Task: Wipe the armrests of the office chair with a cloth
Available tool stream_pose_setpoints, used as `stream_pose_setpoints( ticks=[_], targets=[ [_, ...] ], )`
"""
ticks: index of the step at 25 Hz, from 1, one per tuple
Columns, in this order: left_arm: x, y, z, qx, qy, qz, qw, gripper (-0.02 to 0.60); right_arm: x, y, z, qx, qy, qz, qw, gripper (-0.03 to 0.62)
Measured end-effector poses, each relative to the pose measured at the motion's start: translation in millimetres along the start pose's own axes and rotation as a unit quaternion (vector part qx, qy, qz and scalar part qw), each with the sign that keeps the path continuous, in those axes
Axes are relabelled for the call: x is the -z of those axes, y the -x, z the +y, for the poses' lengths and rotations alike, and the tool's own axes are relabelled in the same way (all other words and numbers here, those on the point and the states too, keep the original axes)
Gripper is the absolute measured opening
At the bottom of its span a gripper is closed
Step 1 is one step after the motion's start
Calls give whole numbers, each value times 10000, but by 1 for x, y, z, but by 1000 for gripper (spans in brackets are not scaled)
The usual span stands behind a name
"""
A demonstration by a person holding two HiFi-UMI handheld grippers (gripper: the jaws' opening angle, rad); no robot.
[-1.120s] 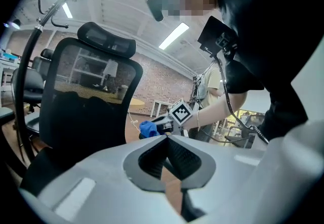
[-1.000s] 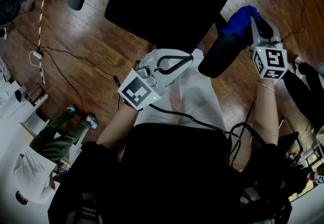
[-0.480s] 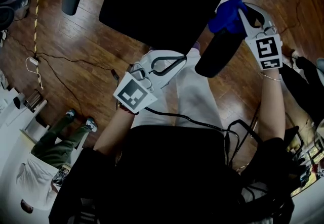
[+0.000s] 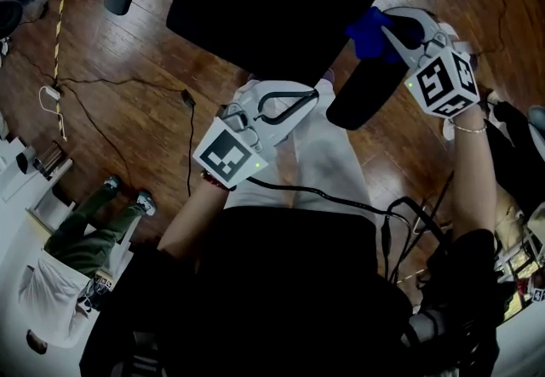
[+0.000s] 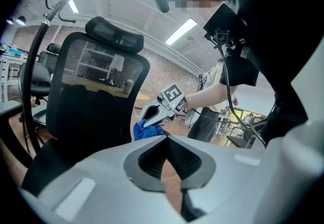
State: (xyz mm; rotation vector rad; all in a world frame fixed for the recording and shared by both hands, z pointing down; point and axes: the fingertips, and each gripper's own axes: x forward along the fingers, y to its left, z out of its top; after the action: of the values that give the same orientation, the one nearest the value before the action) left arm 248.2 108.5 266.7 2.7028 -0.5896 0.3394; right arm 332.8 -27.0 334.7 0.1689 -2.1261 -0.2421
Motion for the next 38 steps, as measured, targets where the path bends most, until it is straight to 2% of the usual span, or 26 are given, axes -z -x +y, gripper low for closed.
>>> stream_pose_setpoints(
  ticks=[4, 7, 11, 17, 22, 26, 33, 35, 38],
  targets=[
    [-2, 6, 5, -123, -53, -44, 9999, 6, -10, 1, 30, -329, 250, 38, 9991, 37],
    [2, 12, 17, -233, -6, 20, 9997, 6, -18, -1, 44, -424, -50, -140, 9990, 37],
    [6, 22, 21, -192, 29, 92, 9998, 6, -33, 0, 68, -573, -577, -417, 9958, 37],
    [4, 26, 25, -124, 0, 143, 9998, 6, -59, 3, 121, -852, -930, -432, 9911, 38],
    [1, 33, 21, 60, -78, 79, 9999, 6, -87, 2, 172, -997, -1136, -659, 9863, 40],
    [-1, 41, 17, 266, -124, -69, 9995, 6, -92, 2, 187, -1019, -1329, -630, 9839, 40],
    [-8, 44, 18, 241, -102, -218, 9994, 6, -90, 14, 236, -1661, -1256, -301, 9776, 40],
    [-13, 39, 18, 266, -79, -246, 9993, 6, -84, 15, 243, -1582, -1264, -180, 9791, 40],
    [-13, 33, 15, 375, -150, -143, 9991, 6, -77, 15, 242, -1226, -1536, -27, 9805, 40]
  ],
)
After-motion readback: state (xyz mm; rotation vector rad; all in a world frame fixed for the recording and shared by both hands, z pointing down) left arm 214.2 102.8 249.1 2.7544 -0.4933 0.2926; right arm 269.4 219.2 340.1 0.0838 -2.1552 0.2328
